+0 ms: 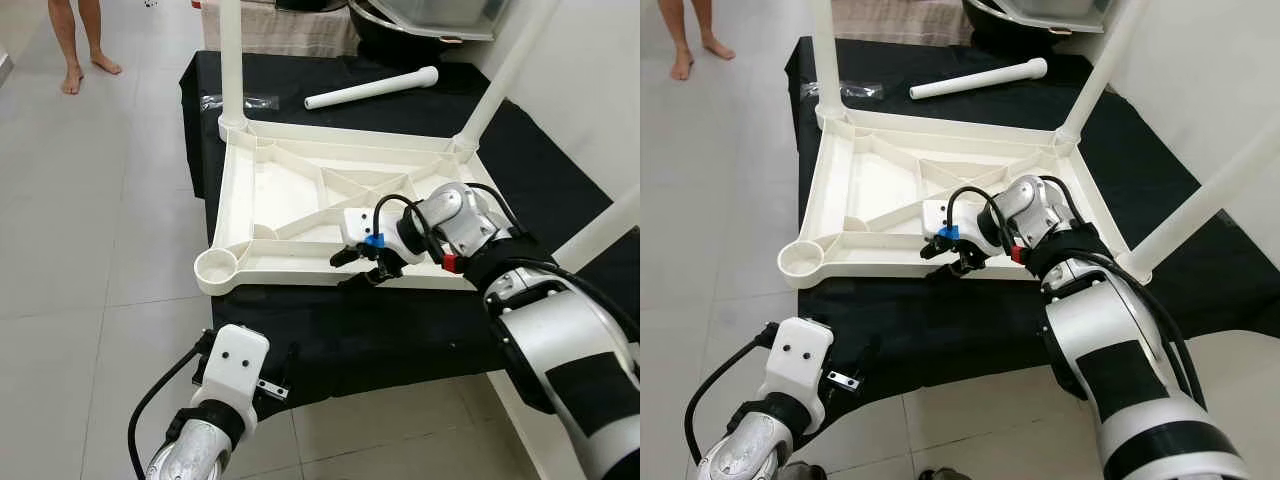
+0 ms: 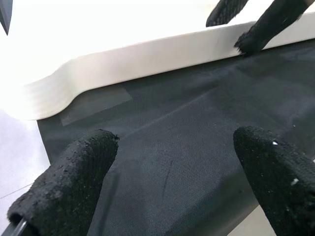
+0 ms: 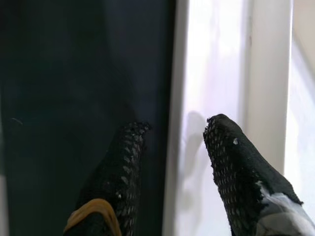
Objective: Building children table
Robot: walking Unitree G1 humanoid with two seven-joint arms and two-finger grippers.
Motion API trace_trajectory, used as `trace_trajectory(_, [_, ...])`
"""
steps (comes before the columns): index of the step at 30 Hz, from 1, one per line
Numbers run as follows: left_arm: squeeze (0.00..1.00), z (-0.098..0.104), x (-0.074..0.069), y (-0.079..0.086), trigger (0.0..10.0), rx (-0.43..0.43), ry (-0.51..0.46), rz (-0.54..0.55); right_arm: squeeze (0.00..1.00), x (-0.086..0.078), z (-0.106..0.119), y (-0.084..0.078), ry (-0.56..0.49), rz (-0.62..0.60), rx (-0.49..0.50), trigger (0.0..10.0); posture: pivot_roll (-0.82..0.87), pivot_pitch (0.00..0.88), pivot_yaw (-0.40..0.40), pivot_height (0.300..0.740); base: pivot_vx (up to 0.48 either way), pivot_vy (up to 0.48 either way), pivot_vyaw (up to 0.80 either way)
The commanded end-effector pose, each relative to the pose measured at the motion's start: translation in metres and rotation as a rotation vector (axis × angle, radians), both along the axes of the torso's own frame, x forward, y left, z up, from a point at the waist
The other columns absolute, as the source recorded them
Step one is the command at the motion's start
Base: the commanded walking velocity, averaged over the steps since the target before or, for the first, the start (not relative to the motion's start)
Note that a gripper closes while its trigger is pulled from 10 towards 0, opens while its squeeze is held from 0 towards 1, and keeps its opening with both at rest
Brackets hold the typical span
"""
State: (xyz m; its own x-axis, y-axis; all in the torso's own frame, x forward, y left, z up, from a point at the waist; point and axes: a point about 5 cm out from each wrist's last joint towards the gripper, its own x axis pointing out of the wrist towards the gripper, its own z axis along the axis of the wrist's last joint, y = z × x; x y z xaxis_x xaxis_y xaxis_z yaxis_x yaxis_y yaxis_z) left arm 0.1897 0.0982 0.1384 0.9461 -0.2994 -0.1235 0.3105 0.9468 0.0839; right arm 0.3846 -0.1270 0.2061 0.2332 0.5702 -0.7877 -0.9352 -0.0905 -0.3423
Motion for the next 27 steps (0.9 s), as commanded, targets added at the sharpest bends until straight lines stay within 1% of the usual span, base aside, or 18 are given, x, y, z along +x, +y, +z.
trace_trajectory(1, [0.0,-0.001,-0.001,-0.003,10.0,-0.008,0.01,-0.001,0.0,0.0,-0.009,-0.003,-0.004,-0.019,-0.053,10.0,0.07,0.168,-0.184,0.74,0.0,0.0,0.0])
trace_trajectory(3, [0.0,-0.001,-0.002,-0.003,10.0,-0.008,0.01,-0.002,0.0,0.001,-0.013,-0.005,-0.017,-0.05,-0.101,10.0,0.07,0.17,-0.186,0.74,0.0,0.0,0.0])
trace_trajectory(5, [0.0,-0.001,-0.002,-0.003,10.0,-0.009,0.01,-0.001,0.0,0.001,-0.014,-0.006,-0.013,-0.055,-0.12,10.0,0.07,0.173,-0.185,0.74,0.0,0.0,0.0])
trace_trajectory(6, [0.0,0.0,-0.002,-0.003,10.0,-0.01,0.01,0.0,0.0,0.0,-0.014,-0.007,-0.013,-0.043,-0.138,0.0,0.07,0.175,-0.188,0.74,0.0,0.0,0.0])
trace_trajectory(13, [0.0,-0.001,-0.002,-0.003,10.0,-0.012,0.012,0.001,0.0,-0.001,-0.013,-0.007,-0.014,-0.001,-0.141,0.0,0.06,0.179,-0.188,0.74,0.0,0.0,0.0])
trace_trajectory(14, [0.0,0.0,-0.002,-0.003,10.0,-0.013,0.012,0.003,0.0,-0.003,-0.012,-0.005,-0.033,0.048,-0.141,0.0,0.06,0.181,-0.188,0.74,0.0,0.0,0.0])
trace_trajectory(17, [0.0,0.0,-0.002,-0.003,10.0,-0.011,0.011,0.002,0.0,-0.003,-0.011,-0.005,-0.037,0.064,-0.143,0.0,0.06,0.176,-0.189,0.74,0.0,0.0,0.0])
trace_trajectory(18, [0.0,0.0,-0.001,-0.003,10.0,-0.012,0.008,0.002,0.0,-0.004,-0.011,-0.004,-0.039,0.096,-0.145,0.0,0.06,0.176,-0.189,0.74,0.0,0.0,0.0])
trace_trajectory(19, [0.0,0.0,-0.001,-0.003,10.0,-0.012,0.008,0.002,0.0,-0.004,-0.011,-0.004,-0.039,0.096,-0.145,0.0,0.06,0.176,-0.189,0.74,0.0,0.0,0.0])
trace_trajectory(22, [0.0,0.003,-0.001,-0.004,10.0,-0.015,-0.013,-0.004,0.0,-0.01,-0.009,-0.002,-0.021,0.201,-0.133,0.0,0.06,0.179,-0.189,0.74,0.0,0.0,0.0])
trace_trajectory(24, [0.0,0.004,-0.001,-0.004,10.0,-0.013,-0.016,-0.006,0.0,-0.011,-0.01,-0.002,-0.011,0.215,-0.133,0.0,0.06,0.175,-0.188,0.74,0.0,0.0,0.0])
trace_trajectory(26, [0.0,0.003,-0.002,-0.003,10.0,-0.015,-0.013,-0.006,0.0,-0.013,-0.009,0.001,-0.026,0.245,-0.103,0.0,0.06,0.174,-0.186,0.74,0.0,0.0,0.0])
trace_trajectory(27, [0.0,0.003,-0.002,-0.004,10.0,-0.014,-0.011,-0.007,0.0,-0.013,-0.01,0.0,-0.025,0.247,-0.107,0.0,0.06,0.174,-0.186,0.74,0.0,0.0,0.0])
